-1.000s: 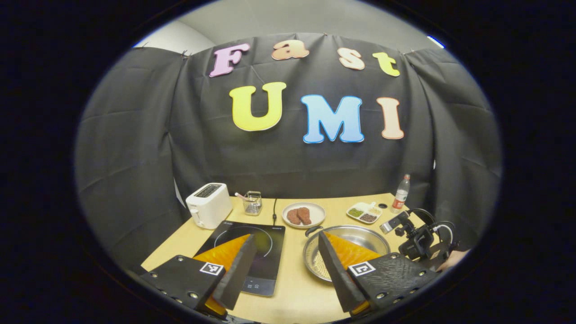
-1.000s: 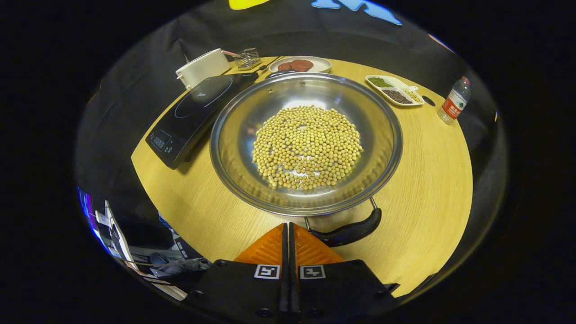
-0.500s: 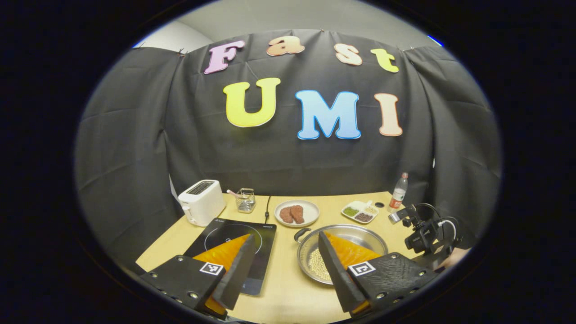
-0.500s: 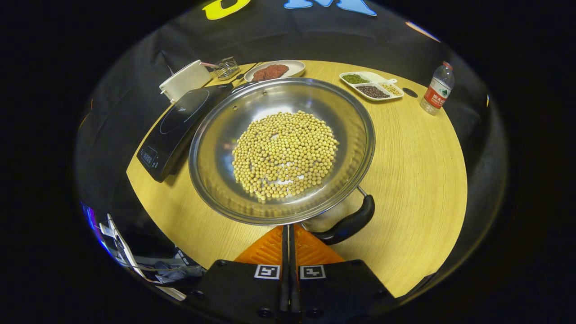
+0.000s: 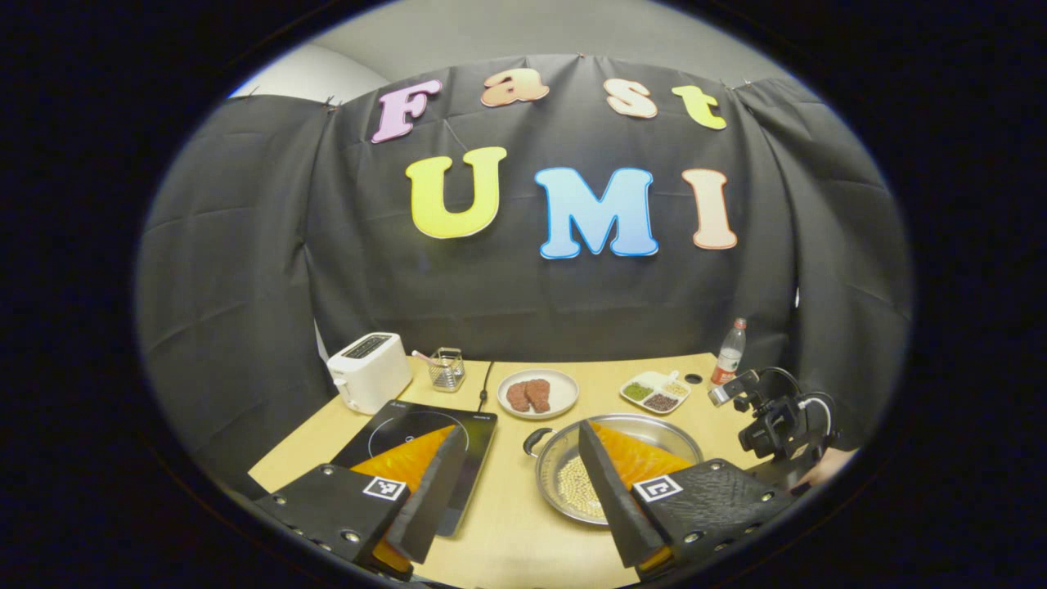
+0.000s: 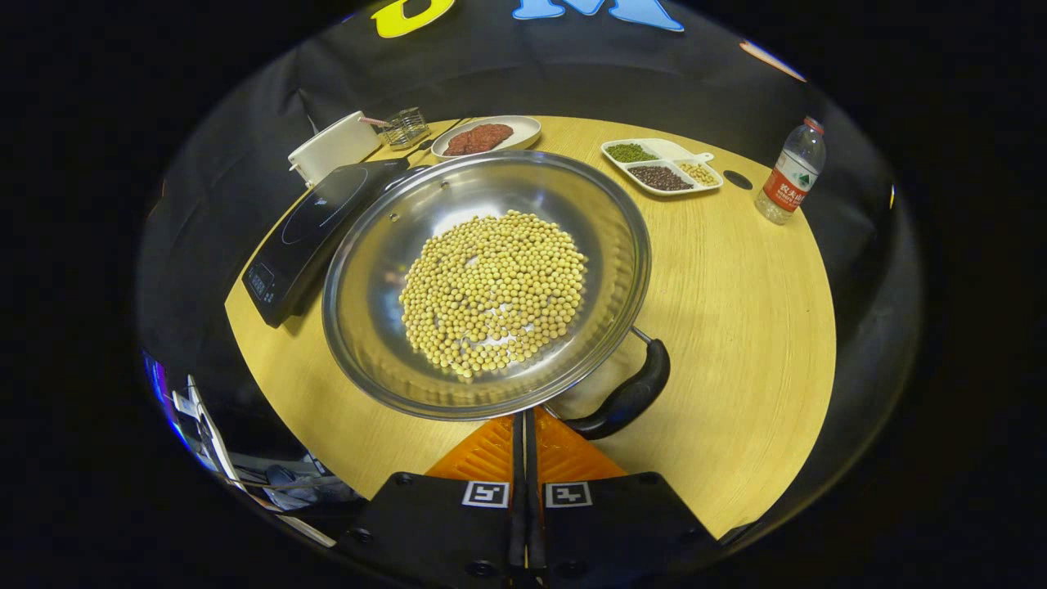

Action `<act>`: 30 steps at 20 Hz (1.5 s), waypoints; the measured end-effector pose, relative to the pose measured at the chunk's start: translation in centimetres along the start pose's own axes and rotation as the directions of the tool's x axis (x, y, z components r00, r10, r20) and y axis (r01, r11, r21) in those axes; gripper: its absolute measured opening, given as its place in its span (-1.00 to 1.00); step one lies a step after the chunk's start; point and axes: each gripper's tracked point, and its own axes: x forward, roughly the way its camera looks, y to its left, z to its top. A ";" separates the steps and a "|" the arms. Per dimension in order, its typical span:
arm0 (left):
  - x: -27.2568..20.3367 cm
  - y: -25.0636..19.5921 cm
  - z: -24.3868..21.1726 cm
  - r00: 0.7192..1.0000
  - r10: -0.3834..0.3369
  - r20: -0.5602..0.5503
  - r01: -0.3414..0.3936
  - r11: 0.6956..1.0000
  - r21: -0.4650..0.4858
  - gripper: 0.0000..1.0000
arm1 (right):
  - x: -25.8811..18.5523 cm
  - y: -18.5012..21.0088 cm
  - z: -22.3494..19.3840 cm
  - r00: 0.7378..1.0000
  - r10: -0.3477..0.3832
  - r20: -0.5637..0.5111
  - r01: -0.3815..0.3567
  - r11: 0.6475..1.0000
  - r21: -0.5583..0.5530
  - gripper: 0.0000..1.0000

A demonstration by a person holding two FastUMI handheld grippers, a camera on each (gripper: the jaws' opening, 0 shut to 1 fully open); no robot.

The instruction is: First push the handle of the pot to place it horizontally, then grasp the pot with both hands and set it on the induction cooktop.

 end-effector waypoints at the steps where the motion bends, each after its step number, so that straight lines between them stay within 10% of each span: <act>1: 0.0 -0.5 0.0 1.000 0.009 0.003 -0.009 1.000 -0.011 0.70 | 0.0 -0.5 0.2 1.000 -0.003 0.005 0.003 1.000 -0.006 -0.96; 30: 5.0 2.7 0.5 0.999 -0.044 -0.013 0.043 0.999 -0.032 0.70 | -1.3 -8.7 2.7 0.969 -0.234 0.078 0.207 0.944 0.257 -0.93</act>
